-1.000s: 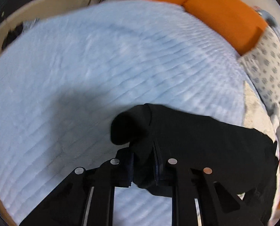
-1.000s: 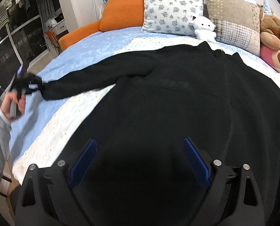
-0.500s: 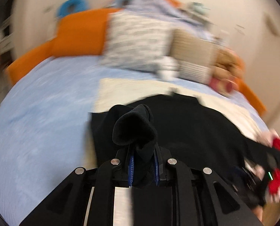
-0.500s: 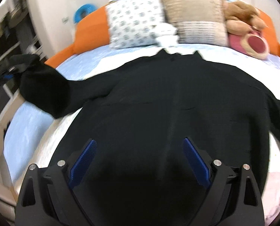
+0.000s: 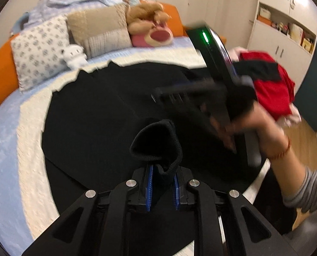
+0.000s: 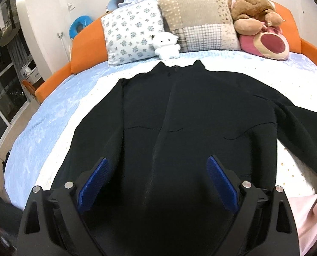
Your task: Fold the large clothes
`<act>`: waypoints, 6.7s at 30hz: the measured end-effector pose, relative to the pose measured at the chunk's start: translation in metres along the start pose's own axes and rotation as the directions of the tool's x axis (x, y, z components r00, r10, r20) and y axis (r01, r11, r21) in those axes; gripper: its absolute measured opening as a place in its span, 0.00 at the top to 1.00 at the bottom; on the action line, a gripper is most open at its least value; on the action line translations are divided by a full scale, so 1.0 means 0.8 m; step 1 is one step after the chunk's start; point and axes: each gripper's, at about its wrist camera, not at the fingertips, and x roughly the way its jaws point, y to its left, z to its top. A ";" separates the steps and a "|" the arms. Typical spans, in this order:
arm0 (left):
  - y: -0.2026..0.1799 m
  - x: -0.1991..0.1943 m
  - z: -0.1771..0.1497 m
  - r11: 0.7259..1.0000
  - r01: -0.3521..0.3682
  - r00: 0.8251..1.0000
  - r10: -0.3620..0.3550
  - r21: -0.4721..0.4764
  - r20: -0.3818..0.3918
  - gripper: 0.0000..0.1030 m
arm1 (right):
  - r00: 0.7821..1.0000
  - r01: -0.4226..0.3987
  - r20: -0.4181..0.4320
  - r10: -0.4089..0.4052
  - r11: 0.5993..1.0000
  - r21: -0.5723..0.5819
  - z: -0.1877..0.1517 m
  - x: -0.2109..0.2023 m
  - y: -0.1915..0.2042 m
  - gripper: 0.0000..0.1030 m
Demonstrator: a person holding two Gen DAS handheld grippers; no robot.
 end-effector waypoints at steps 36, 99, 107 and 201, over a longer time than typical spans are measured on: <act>-0.015 0.183 0.298 0.921 0.165 0.963 -0.228 -0.352 -0.145 0.03 | 0.849 0.459 0.214 -0.483 0.875 0.152 -0.080 -0.392 -0.337 0.41; 0.213 0.400 0.325 0.869 0.053 0.952 -0.192 -0.492 -0.238 0.85 | 0.812 -0.583 -0.166 0.559 0.786 -0.206 -0.137 -0.150 0.064 0.95; 0.210 0.339 0.303 0.884 0.145 0.970 -0.216 -0.445 -0.113 0.26 | 0.817 -0.576 -0.168 0.551 0.777 -0.252 -0.117 -0.174 0.056 0.34; 0.300 -0.127 -0.248 0.628 0.089 0.995 -0.098 -0.773 0.036 0.10 | 0.830 -0.509 -0.454 0.323 0.772 -0.380 -0.211 0.038 0.354 0.88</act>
